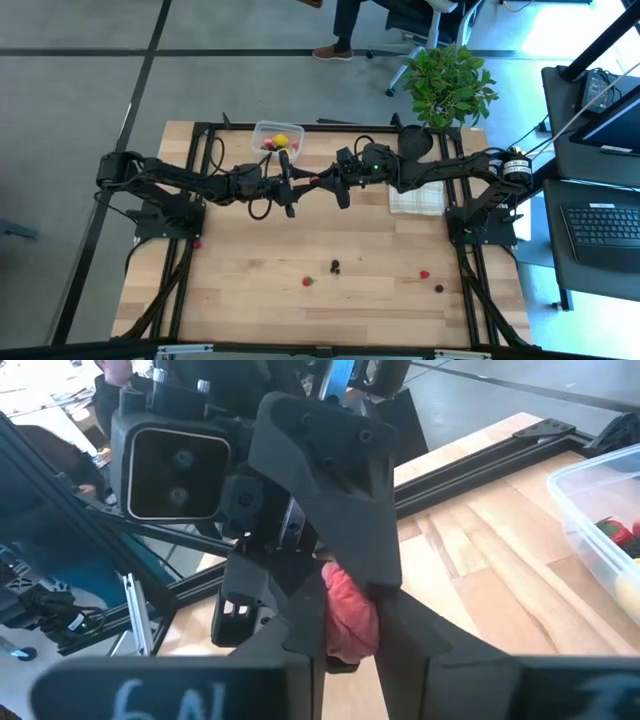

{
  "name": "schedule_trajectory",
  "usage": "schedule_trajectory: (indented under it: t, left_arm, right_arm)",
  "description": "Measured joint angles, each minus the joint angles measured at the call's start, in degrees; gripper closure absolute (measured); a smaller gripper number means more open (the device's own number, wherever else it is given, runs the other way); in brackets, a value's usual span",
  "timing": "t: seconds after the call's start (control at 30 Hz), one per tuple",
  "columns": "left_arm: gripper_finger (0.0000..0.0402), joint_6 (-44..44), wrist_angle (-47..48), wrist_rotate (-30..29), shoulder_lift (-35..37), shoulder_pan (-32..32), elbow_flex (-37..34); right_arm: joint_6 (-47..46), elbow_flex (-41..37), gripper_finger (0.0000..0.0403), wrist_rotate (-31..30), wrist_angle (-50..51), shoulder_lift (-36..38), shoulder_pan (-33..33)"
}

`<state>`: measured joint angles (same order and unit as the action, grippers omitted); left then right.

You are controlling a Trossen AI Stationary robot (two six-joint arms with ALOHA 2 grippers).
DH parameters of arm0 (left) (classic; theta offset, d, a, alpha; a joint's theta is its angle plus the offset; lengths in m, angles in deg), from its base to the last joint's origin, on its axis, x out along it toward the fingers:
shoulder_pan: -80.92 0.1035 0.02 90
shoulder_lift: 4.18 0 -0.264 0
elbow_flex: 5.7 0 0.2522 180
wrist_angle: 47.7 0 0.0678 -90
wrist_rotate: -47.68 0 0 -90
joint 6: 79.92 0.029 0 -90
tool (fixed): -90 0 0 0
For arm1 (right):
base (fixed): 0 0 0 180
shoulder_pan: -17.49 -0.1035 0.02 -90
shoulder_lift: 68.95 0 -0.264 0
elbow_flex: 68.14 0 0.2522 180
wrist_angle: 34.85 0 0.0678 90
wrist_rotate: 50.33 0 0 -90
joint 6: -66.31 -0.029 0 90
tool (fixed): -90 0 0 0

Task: Pick and placing Produce into tupperware
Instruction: Put the pink peach into the transparent bin

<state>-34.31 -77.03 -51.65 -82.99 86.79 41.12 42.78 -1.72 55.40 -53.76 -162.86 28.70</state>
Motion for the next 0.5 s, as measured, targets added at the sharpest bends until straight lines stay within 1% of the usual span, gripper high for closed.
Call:
schedule_trajectory:
  t: [0.2,0.37,0.5]
  left_arm:
    - [0.0297,0.0,0.0,0.0,0.0,0.0,0.0]
    - [0.0295,0.0,0.0,-0.1,0.0,-0.1,0.0]
    - [0.0294,0.0,-0.1,-0.5,0.0,-0.1,0.0]
  right_arm:
    - [0.0,0.0,0.0332,0.0,0.2,0.0,0.0]
    - [0.6,0.0,0.0323,0.0,0.4,0.0,0.0]
    - [1.2,0.0,0.0299,0.0,0.7,0.0,0.0]
